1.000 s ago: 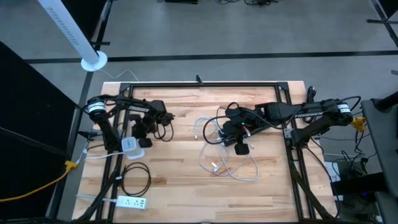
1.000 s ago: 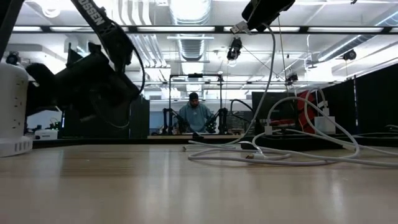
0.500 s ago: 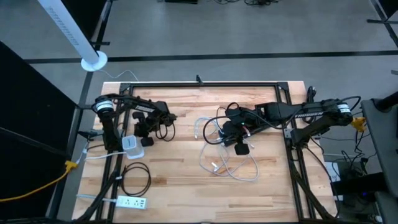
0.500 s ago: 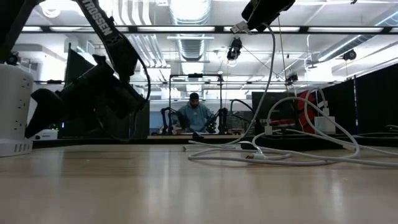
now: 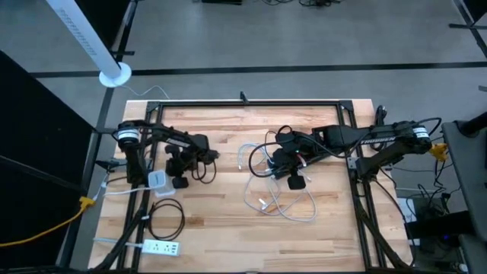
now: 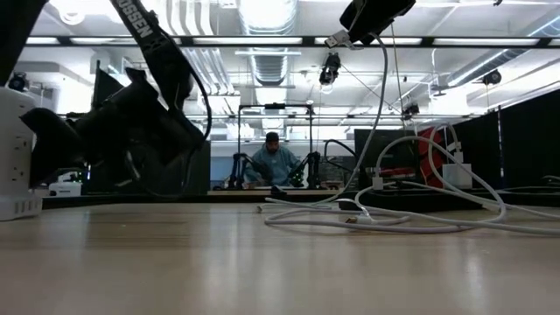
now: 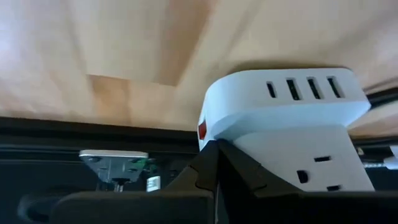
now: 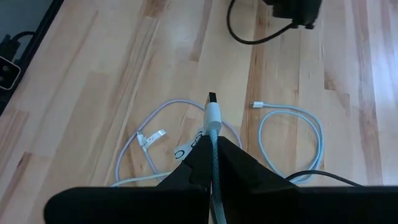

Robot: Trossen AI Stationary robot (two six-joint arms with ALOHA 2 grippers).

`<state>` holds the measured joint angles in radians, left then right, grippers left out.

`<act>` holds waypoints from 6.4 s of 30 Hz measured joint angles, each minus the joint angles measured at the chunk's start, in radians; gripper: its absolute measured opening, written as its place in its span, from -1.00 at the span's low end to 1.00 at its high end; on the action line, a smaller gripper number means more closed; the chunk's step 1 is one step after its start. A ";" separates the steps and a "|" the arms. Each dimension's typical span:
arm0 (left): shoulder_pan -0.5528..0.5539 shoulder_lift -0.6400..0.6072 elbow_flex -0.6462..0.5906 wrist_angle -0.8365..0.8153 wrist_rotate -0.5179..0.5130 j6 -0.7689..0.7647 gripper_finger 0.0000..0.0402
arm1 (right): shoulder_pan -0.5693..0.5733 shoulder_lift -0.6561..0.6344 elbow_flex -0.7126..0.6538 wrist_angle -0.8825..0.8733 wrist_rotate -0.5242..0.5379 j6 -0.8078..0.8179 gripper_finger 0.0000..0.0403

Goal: Insert USB
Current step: Insert the white charger cable into the top white outlet extension

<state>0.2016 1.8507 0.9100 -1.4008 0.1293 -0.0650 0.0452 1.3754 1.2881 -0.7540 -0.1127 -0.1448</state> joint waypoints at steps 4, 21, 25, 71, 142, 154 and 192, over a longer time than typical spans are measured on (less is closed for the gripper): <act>-0.035 0.000 0.021 0.012 0.014 0.000 -1.00 | 0.000 0.000 0.000 0.000 0.000 -0.005 -1.00; -0.020 -0.001 0.076 -0.013 -0.034 0.029 -1.00 | 0.000 -0.001 0.000 0.000 0.000 -0.009 -1.00; -0.002 0.015 0.029 0.033 -0.038 0.030 -1.00 | 0.000 -0.001 0.000 0.000 0.000 -0.005 -1.00; -0.285 -0.358 0.538 -0.173 0.110 -0.104 -0.97 | 0.000 -0.001 0.000 -0.025 0.000 -0.013 -1.00; -0.637 -0.578 0.025 -0.117 -0.064 -0.257 0.75 | 0.002 0.048 0.000 -0.021 0.010 0.108 -1.00; -0.637 -0.623 0.001 -0.070 -0.063 -0.250 0.75 | 0.002 0.048 0.000 -0.023 0.009 0.110 -1.00; -0.639 -0.700 -0.002 0.075 -0.047 -0.330 0.38 | 0.002 0.048 0.000 -0.025 0.009 0.109 -1.00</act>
<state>-0.4377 1.1509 0.9082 -1.3258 0.0826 -0.3946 0.0475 1.4231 1.2884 -0.7791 -0.1040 -0.0357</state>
